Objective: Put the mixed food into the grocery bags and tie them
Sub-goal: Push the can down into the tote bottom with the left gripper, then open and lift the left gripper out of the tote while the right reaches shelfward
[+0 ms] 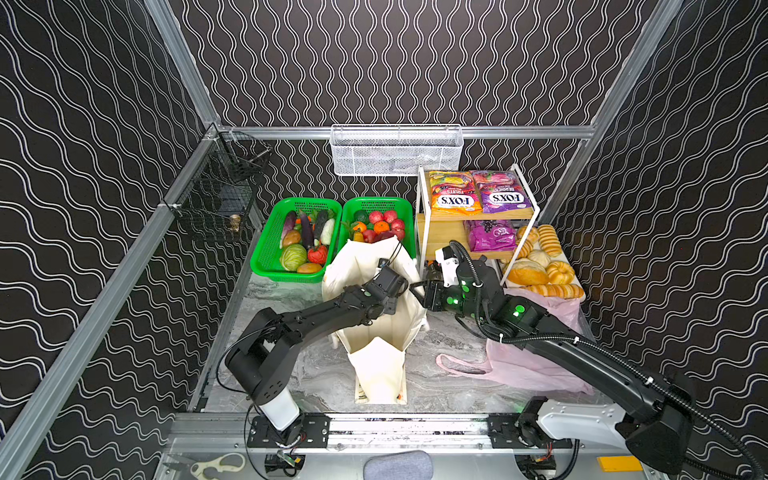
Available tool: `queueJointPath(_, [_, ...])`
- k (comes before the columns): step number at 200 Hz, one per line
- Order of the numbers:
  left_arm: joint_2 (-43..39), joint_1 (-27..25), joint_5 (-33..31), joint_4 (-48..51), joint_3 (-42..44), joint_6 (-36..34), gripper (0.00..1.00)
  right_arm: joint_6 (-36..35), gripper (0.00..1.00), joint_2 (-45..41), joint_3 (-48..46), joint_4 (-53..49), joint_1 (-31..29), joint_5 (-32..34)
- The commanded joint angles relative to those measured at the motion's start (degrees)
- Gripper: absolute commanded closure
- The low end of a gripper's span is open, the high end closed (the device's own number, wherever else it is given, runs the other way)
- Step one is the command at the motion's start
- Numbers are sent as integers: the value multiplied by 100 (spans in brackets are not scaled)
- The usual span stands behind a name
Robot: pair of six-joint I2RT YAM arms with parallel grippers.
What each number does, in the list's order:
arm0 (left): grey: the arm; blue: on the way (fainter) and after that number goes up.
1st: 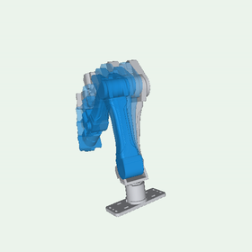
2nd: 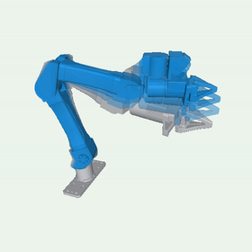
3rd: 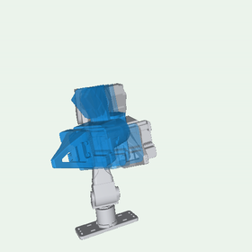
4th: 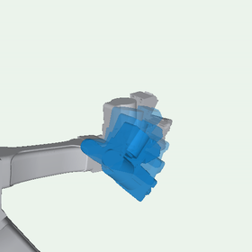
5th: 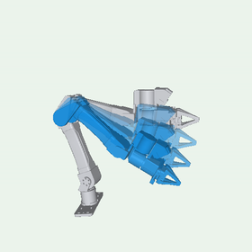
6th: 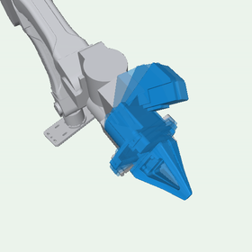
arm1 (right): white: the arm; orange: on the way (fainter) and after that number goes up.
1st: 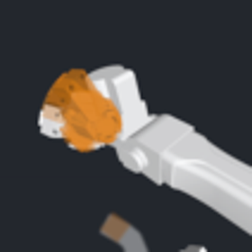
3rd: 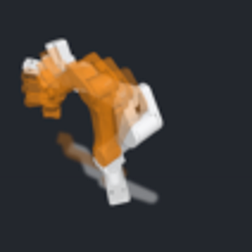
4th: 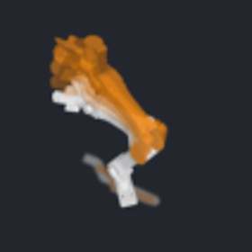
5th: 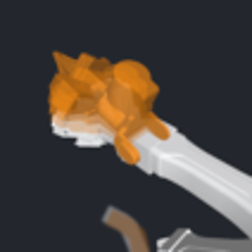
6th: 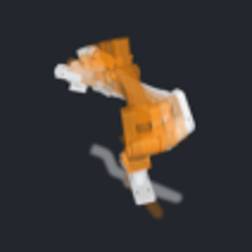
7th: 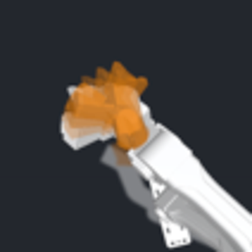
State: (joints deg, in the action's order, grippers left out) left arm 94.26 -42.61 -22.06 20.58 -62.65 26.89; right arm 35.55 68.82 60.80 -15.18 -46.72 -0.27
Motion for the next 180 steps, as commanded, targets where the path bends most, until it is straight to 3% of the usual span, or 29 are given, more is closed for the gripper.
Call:
queueJointPath(1, [-182,12,93,345,-2,-112,23,51,52,-44,-7,6,5,132])
queueJointPath(18, [-263,9,106,438,-78,-168,16,44,51,-68,-17,-3,4,159])
queueJointPath(77, [-423,15,162,722,-313,-262,6,27,48,-187,-72,7,7,302])
queueJointPath(180, [-1076,12,690,699,-283,-505,1,81,40,-563,-233,10,134,795])
